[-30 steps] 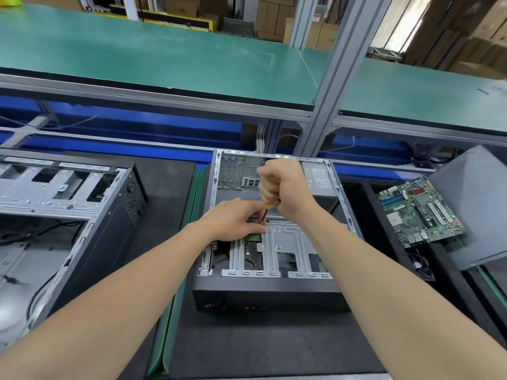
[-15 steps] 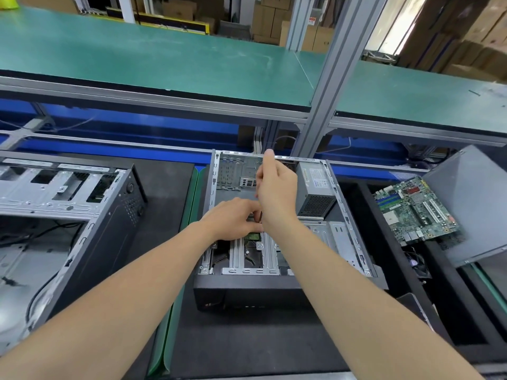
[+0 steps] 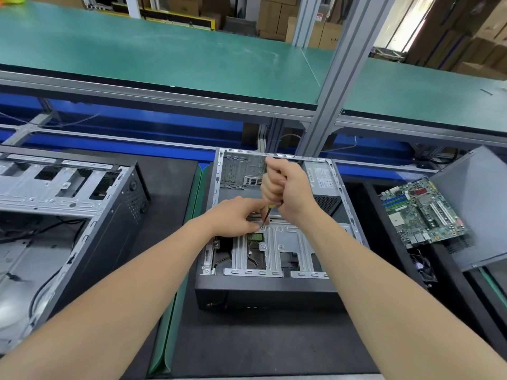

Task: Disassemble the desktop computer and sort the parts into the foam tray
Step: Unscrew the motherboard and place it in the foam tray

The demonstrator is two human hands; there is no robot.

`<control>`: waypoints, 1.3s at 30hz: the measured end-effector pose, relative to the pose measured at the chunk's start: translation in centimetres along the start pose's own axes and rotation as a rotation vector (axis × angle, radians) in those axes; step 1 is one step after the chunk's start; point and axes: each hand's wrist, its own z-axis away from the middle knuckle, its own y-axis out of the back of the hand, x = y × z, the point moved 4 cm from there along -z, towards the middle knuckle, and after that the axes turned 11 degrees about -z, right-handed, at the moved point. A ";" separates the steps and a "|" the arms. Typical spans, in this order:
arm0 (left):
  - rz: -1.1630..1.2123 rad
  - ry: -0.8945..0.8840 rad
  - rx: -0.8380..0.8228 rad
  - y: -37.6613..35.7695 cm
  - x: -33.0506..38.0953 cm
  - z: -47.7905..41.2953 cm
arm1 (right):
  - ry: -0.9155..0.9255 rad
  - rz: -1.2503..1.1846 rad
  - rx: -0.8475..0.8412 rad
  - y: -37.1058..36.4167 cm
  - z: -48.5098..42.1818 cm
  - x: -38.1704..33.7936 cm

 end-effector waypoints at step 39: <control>0.049 -0.042 0.034 0.1 -0.2 0.1 | -0.171 0.092 -0.209 -1.3 -1.6 0.5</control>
